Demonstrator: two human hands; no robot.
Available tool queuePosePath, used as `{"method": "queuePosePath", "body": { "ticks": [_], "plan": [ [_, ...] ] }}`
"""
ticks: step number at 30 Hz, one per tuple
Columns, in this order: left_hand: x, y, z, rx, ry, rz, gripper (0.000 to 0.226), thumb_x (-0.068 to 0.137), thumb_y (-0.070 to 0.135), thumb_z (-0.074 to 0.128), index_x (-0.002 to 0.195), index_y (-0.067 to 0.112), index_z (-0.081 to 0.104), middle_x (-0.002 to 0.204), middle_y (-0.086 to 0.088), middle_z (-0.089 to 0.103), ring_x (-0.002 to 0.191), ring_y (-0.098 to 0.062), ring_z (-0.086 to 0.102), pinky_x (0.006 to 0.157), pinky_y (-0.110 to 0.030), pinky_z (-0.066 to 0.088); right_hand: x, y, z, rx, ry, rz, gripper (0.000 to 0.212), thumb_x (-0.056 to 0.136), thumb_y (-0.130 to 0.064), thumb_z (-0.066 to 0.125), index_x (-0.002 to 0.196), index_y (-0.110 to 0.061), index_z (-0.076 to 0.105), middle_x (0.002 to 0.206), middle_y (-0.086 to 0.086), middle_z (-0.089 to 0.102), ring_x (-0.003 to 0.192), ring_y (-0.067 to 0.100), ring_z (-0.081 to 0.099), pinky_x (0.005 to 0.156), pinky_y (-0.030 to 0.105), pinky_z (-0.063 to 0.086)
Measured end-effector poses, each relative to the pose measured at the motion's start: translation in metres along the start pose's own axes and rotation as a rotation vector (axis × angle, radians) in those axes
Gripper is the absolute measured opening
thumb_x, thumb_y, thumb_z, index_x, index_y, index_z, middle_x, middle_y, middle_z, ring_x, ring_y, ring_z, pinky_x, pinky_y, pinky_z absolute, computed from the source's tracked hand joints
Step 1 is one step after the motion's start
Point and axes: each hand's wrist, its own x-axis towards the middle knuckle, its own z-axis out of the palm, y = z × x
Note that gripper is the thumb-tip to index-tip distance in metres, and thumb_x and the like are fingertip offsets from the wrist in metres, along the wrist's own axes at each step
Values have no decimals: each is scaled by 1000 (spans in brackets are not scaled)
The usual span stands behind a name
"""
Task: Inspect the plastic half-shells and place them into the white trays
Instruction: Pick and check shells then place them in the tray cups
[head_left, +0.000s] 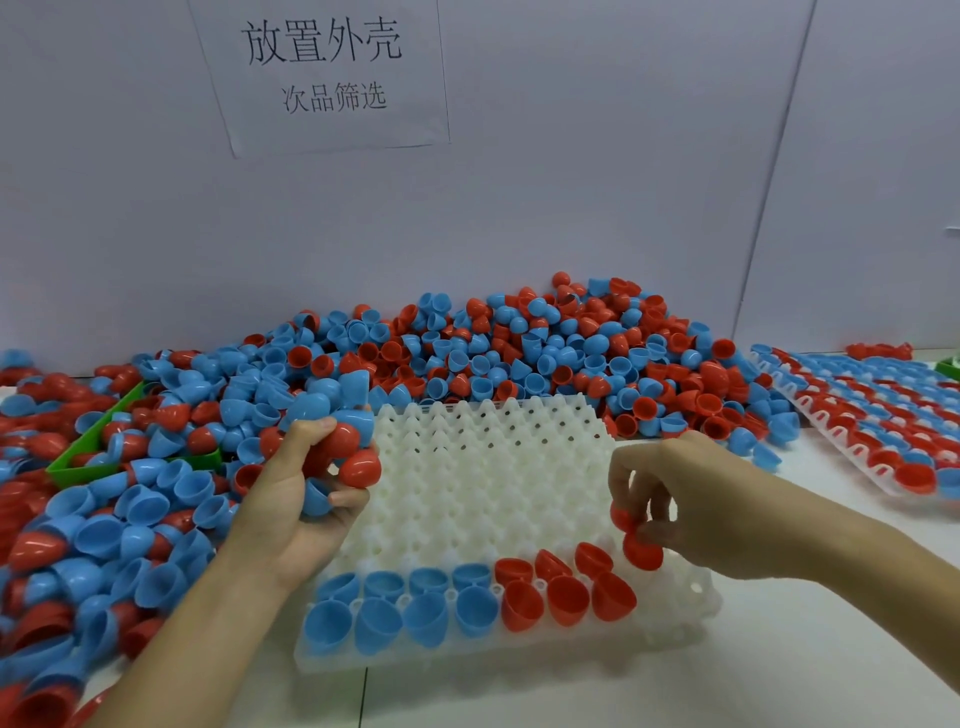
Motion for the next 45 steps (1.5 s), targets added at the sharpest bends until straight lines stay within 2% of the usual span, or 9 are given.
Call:
{"method": "queuePosePath", "body": {
  "ticks": [4, 10, 19, 26, 28, 32, 36, 39, 45],
  "plan": [
    [0, -1, 0, 2, 16, 4, 28, 74, 19, 67, 102, 16, 70, 84, -7, 70, 84, -15, 59, 37, -14, 38, -10, -3, -8, -15, -96, -8, 40, 84, -15, 78, 80, -46, 53, 82, -25, 64, 85, -19, 59, 67, 7, 51],
    [0, -2, 1, 3, -4, -9, 22, 73, 19, 67, 93, 16, 75, 81, -6, 69, 84, -15, 56, 35, -15, 38, -13, -5, 15, -146, -129, -12, 39, 88, -26, 73, 83, -54, 47, 89, -28, 56, 86, 0, 54, 63, 18, 45],
    [-3, -1, 5, 5, -6, -11, 41, 70, 20, 69, 111, 14, 68, 87, -8, 65, 81, -14, 54, 36, -15, 38, -16, -6, 19, -156, -133, 9, 45, 87, -33, 74, 83, -67, 44, 94, -25, 58, 87, 1, 58, 62, 18, 47],
    [-2, -2, 4, -8, -22, -39, 50, 71, 20, 69, 120, 11, 65, 89, -10, 63, 77, -14, 54, 36, -16, 39, -16, -4, 3, -129, -133, -17, 47, 86, -36, 74, 93, -70, 44, 94, -48, 54, 96, -22, 47, 68, 11, 46],
    [-2, -2, 4, -15, -22, -44, 44, 72, 19, 69, 115, 11, 66, 89, -10, 63, 77, -14, 53, 36, -16, 39, -13, -6, -7, -140, -92, -30, 40, 85, -33, 74, 93, -64, 49, 93, -51, 52, 95, -27, 47, 71, 9, 48],
    [-3, -2, 5, -18, -36, -59, 34, 71, 19, 69, 104, 11, 69, 85, -10, 64, 75, -14, 53, 36, -15, 37, 10, -36, -16, 39, 119, -130, 27, 91, -26, 67, 90, -52, 58, 81, -29, 66, 85, -18, 60, 69, 3, 48],
    [-3, -2, 4, -27, -53, -75, 38, 66, 19, 71, 104, 12, 69, 89, -11, 61, 73, -13, 52, 35, -14, 35, 51, -85, 10, 330, 165, -195, 14, 99, -28, 55, 102, -41, 62, 86, -14, 71, 77, -4, 68, 70, 21, 58],
    [-2, -2, 1, -41, -86, -105, 48, 60, 19, 77, 107, 12, 67, 92, -12, 60, 72, -13, 57, 34, -15, 35, 84, -107, 28, 516, 318, -188, 14, 99, -29, 58, 112, -33, 60, 89, -10, 70, 74, 4, 68, 61, 17, 51],
    [3, -1, -4, -72, -126, -140, 54, 63, 20, 76, 116, 13, 64, 85, -8, 62, 70, -12, 59, 32, -16, 36, 116, -124, 36, 521, 422, -336, 18, 93, -16, 67, 97, -34, 65, 83, -13, 65, 77, 7, 63, 71, 22, 56]
  ]
}}
